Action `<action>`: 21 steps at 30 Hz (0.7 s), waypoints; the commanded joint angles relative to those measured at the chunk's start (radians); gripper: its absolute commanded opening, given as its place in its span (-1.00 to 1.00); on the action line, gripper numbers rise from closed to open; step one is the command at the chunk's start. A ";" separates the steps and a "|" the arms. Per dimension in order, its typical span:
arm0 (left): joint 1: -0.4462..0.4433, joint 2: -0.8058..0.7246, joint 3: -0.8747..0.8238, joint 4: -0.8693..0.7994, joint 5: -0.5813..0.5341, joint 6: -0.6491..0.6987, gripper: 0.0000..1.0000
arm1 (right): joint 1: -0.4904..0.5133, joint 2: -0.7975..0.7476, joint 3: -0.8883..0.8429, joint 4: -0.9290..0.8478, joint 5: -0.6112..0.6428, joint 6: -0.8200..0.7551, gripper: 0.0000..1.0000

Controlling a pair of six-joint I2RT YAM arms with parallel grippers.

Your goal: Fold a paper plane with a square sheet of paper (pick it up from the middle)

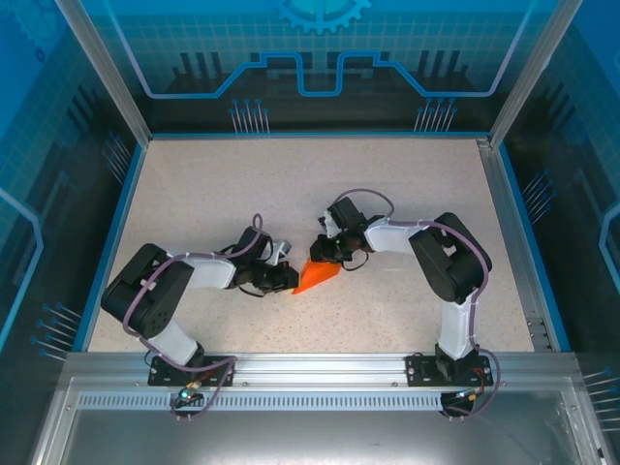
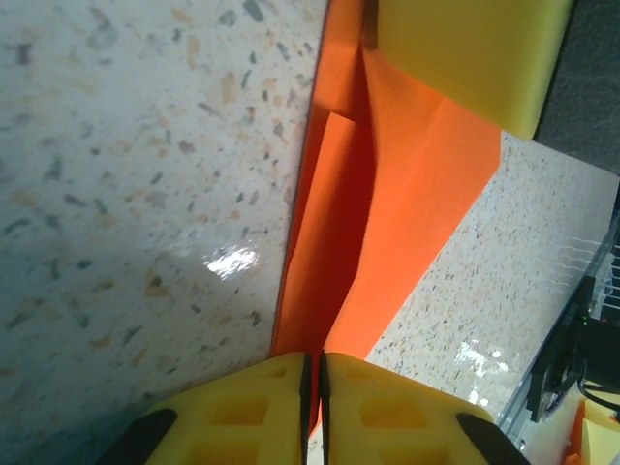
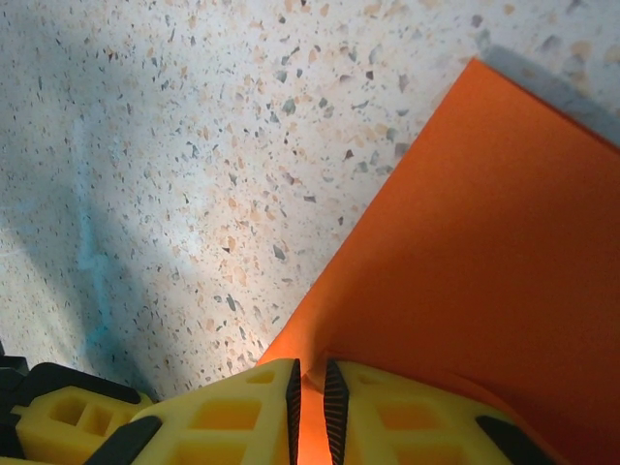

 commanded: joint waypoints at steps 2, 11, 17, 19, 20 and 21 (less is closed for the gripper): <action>-0.005 -0.043 -0.027 -0.122 -0.052 0.026 -0.71 | -0.004 0.085 -0.031 -0.089 0.080 -0.027 -0.62; -0.012 -0.014 -0.011 -0.158 -0.069 0.041 -0.80 | -0.006 0.085 -0.024 -0.095 0.080 -0.028 -0.61; -0.035 -0.021 0.024 -0.250 -0.169 0.038 -0.90 | -0.006 0.085 -0.027 -0.096 0.083 -0.026 -0.61; -0.038 -0.070 0.011 -0.233 -0.170 0.025 -0.86 | -0.005 0.086 -0.029 -0.094 0.082 -0.024 -0.61; -0.039 -0.104 0.006 -0.225 -0.170 0.013 -0.78 | -0.005 0.086 -0.029 -0.093 0.084 -0.024 -0.61; -0.040 -0.133 -0.001 -0.213 -0.169 0.000 -0.73 | -0.005 0.088 -0.031 -0.092 0.085 -0.024 -0.61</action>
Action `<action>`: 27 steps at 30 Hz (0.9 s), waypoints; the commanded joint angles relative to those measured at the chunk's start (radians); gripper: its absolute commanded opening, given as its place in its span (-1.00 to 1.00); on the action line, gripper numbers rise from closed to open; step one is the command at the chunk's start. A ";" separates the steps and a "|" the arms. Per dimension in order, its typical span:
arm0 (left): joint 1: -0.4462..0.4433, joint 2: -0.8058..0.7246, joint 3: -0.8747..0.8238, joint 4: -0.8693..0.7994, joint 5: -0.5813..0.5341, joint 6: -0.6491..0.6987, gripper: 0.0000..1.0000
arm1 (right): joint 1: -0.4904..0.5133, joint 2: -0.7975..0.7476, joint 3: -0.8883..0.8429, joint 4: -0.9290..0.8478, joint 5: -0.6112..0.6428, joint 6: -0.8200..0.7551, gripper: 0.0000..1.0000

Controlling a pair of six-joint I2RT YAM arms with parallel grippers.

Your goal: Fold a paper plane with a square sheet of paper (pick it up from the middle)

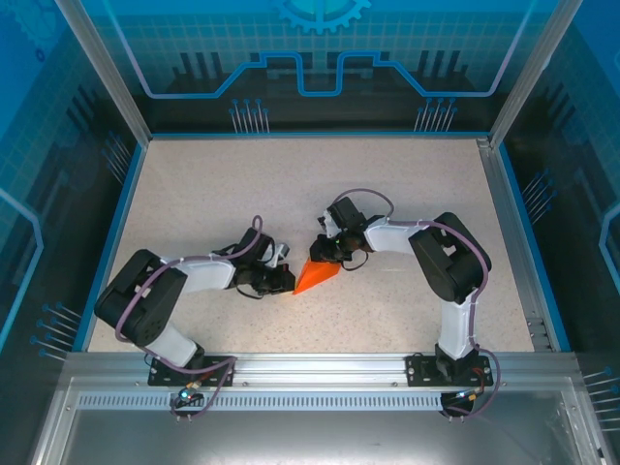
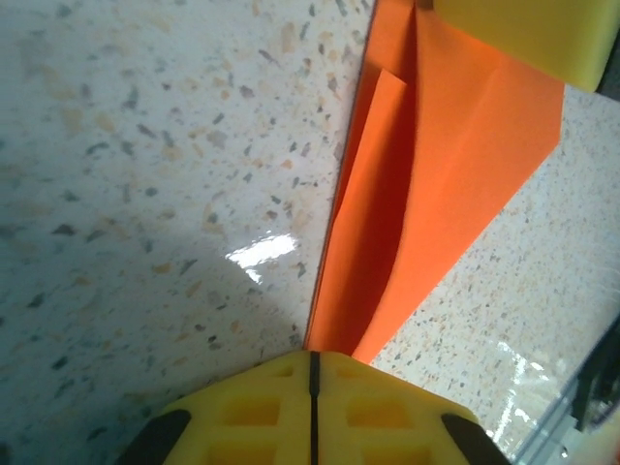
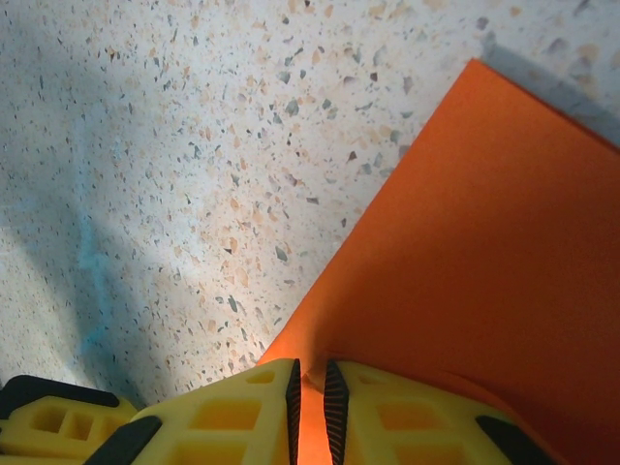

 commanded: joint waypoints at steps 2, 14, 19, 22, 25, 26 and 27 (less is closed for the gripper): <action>-0.014 -0.124 -0.024 -0.042 -0.046 -0.036 -0.71 | -0.005 0.088 -0.033 -0.091 0.085 -0.019 -0.61; -0.116 -0.071 0.067 0.006 -0.026 -0.018 -0.65 | -0.005 0.089 -0.030 -0.095 0.088 -0.019 -0.62; -0.116 -0.030 0.063 0.035 -0.044 -0.016 -0.66 | -0.006 0.086 -0.030 -0.095 0.088 -0.019 -0.62; -0.113 -0.023 0.057 0.039 -0.059 -0.010 -0.67 | -0.005 0.087 -0.030 -0.097 0.087 -0.021 -0.61; -0.110 -0.027 0.053 0.041 -0.061 -0.006 -0.67 | -0.005 0.088 -0.031 -0.099 0.087 -0.023 -0.62; -0.106 -0.032 0.050 0.045 -0.061 -0.005 -0.67 | -0.005 0.090 -0.031 -0.101 0.088 -0.024 -0.61; -0.104 -0.038 0.048 0.048 -0.061 -0.004 -0.67 | -0.005 0.089 -0.032 -0.100 0.087 -0.024 -0.62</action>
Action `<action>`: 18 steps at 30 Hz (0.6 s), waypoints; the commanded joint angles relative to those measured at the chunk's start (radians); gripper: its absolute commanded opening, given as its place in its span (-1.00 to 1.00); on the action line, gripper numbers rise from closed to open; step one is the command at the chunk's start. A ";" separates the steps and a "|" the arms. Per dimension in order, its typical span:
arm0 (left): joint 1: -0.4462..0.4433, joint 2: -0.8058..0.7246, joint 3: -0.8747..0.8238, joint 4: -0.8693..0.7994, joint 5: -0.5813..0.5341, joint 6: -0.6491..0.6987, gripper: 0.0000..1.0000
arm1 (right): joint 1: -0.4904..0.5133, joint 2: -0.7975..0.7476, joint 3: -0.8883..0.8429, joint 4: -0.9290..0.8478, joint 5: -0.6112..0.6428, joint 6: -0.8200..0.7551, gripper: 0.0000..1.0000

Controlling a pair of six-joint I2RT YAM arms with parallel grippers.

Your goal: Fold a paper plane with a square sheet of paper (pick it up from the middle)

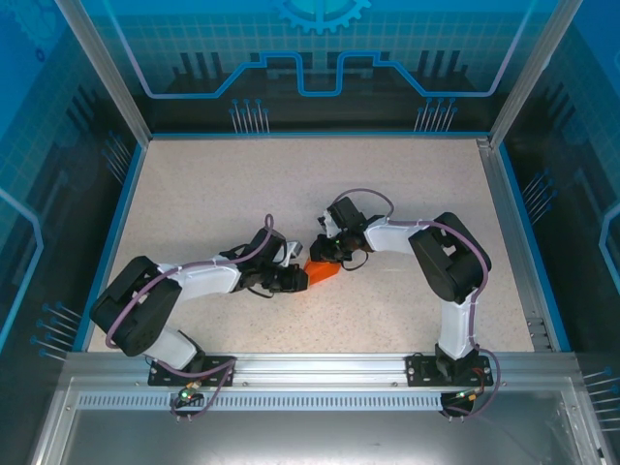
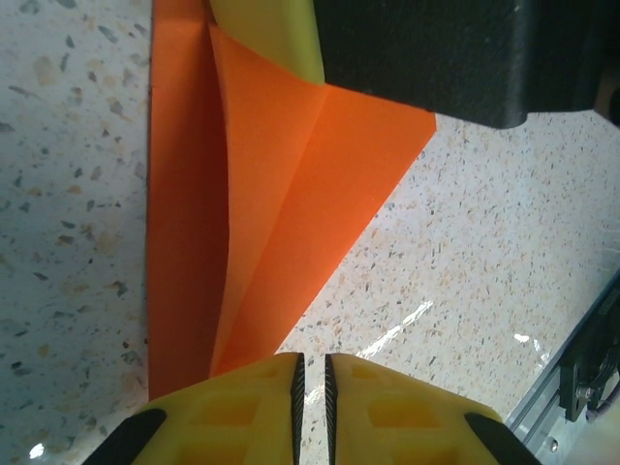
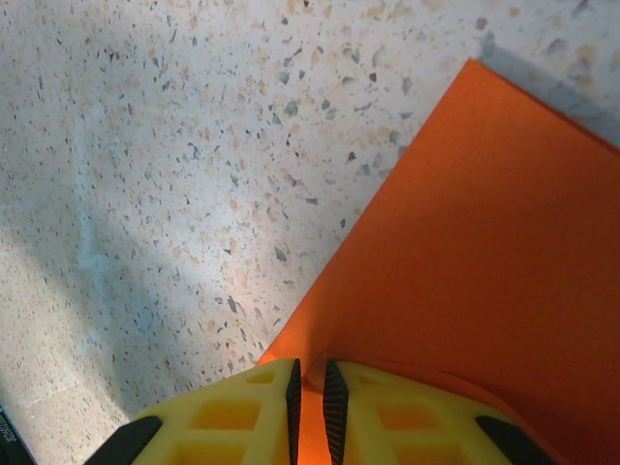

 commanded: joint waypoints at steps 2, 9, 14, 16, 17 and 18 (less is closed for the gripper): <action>0.016 -0.015 -0.003 0.030 -0.010 0.019 -0.67 | -0.005 0.089 -0.035 -0.097 0.089 -0.022 -0.62; 0.034 0.015 0.002 0.028 0.007 0.023 -0.67 | -0.005 0.090 -0.035 -0.095 0.087 -0.022 -0.62; 0.036 0.046 -0.008 0.023 0.002 0.027 -0.67 | -0.005 0.088 -0.035 -0.100 0.087 -0.024 -0.62; 0.036 0.054 -0.016 0.020 -0.003 0.027 -0.68 | -0.005 0.088 -0.035 -0.102 0.089 -0.024 -0.61; 0.037 0.058 -0.021 0.018 -0.010 0.025 -0.68 | -0.005 0.088 -0.035 -0.101 0.088 -0.024 -0.62; 0.039 0.061 -0.029 0.024 -0.011 0.023 -0.68 | -0.005 0.088 -0.036 -0.102 0.089 -0.024 -0.61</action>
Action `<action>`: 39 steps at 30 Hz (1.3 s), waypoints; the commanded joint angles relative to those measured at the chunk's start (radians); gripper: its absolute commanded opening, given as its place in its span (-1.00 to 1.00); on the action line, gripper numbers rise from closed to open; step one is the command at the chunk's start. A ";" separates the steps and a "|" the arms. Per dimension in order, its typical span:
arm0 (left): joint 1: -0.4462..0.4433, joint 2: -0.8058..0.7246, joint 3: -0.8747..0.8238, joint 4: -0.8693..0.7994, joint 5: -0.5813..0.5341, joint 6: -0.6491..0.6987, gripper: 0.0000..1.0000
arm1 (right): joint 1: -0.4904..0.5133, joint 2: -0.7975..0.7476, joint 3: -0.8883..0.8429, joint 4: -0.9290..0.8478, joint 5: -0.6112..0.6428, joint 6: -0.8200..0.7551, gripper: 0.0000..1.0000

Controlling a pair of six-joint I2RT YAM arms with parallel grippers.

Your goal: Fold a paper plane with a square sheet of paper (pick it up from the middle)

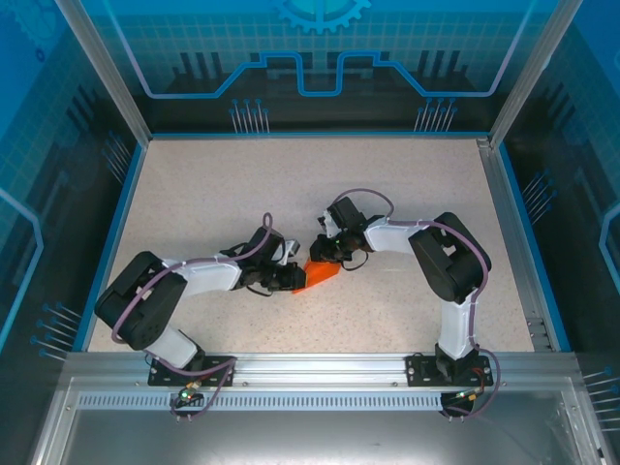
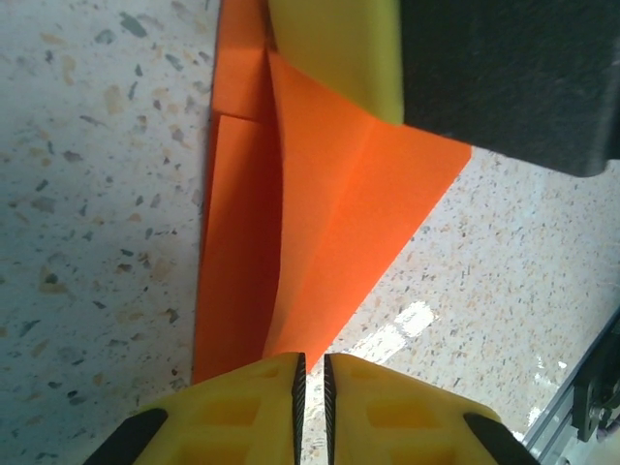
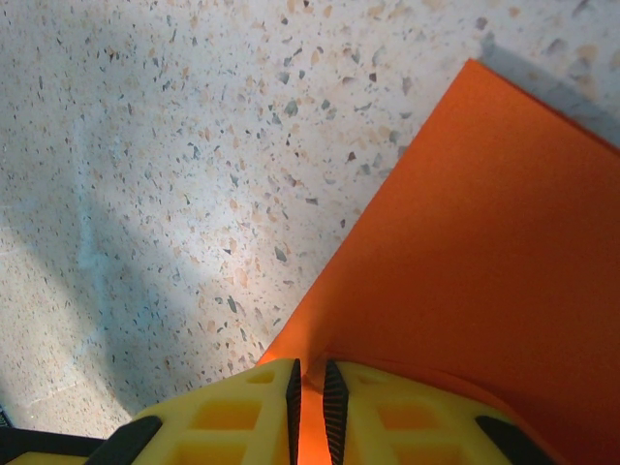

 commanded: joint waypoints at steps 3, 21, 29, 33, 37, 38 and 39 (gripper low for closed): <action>0.011 0.027 -0.044 0.010 -0.020 0.015 -0.69 | -0.005 0.088 -0.035 -0.101 0.089 -0.024 -0.62; 0.011 -0.062 -0.093 -0.082 -0.068 0.010 -0.70 | -0.005 0.095 -0.035 -0.119 0.111 -0.029 -0.62; 0.010 -0.219 -0.089 -0.112 -0.086 -0.040 -0.69 | -0.005 0.101 -0.038 -0.113 0.106 -0.030 -0.62; 0.011 -0.203 -0.012 -0.108 -0.063 -0.041 -0.68 | -0.005 0.098 -0.034 -0.117 0.106 -0.031 -0.62; 0.011 -0.126 0.049 -0.064 -0.032 -0.041 -0.66 | -0.005 0.095 -0.031 -0.116 0.106 -0.027 -0.61; 0.011 -0.100 0.059 -0.043 -0.015 -0.042 -0.66 | -0.004 0.095 -0.029 -0.115 0.103 -0.025 -0.62; 0.011 -0.078 0.068 -0.026 0.001 -0.044 -0.66 | -0.006 0.095 -0.029 -0.115 0.101 -0.024 -0.62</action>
